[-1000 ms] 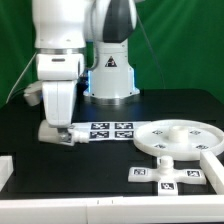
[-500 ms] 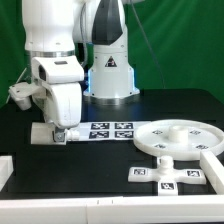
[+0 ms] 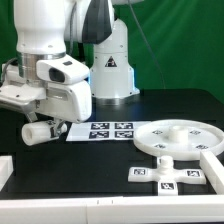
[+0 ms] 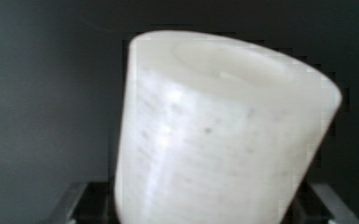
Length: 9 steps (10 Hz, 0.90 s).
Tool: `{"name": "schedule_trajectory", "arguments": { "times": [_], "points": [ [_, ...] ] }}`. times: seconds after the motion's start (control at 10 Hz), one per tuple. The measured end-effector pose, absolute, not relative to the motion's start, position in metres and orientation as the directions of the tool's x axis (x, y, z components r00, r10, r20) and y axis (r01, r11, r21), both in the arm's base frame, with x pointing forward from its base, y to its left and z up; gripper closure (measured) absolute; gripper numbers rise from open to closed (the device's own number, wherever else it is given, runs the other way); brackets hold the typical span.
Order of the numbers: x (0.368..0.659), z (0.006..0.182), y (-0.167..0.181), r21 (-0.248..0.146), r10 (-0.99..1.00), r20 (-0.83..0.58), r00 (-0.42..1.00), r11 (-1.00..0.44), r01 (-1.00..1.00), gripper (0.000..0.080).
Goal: Assemble round table
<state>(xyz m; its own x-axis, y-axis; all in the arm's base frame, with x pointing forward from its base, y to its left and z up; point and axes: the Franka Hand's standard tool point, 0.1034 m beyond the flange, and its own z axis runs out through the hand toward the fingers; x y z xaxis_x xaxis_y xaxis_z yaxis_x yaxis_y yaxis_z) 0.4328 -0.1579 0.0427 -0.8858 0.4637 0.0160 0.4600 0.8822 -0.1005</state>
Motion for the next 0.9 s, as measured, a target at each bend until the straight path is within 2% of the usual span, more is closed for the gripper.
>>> {"name": "schedule_trajectory", "arguments": {
  "times": [0.2, 0.3, 0.6, 0.9],
  "points": [
    [0.430, 0.042, -0.161, -0.112, 0.353, 0.027, -0.935, 0.931, 0.348, 0.0399],
    [0.423, 0.035, -0.162, -0.116, 0.192, 0.065, -0.979, 0.976, 0.184, 0.0399],
    [0.413, 0.014, -0.159, -0.092, -0.130, 0.156, -0.979, 0.985, -0.146, 0.0399],
    [0.411, 0.014, -0.164, -0.094, -0.154, 0.163, -0.975, 0.981, -0.170, 0.0399]
  ]
}}
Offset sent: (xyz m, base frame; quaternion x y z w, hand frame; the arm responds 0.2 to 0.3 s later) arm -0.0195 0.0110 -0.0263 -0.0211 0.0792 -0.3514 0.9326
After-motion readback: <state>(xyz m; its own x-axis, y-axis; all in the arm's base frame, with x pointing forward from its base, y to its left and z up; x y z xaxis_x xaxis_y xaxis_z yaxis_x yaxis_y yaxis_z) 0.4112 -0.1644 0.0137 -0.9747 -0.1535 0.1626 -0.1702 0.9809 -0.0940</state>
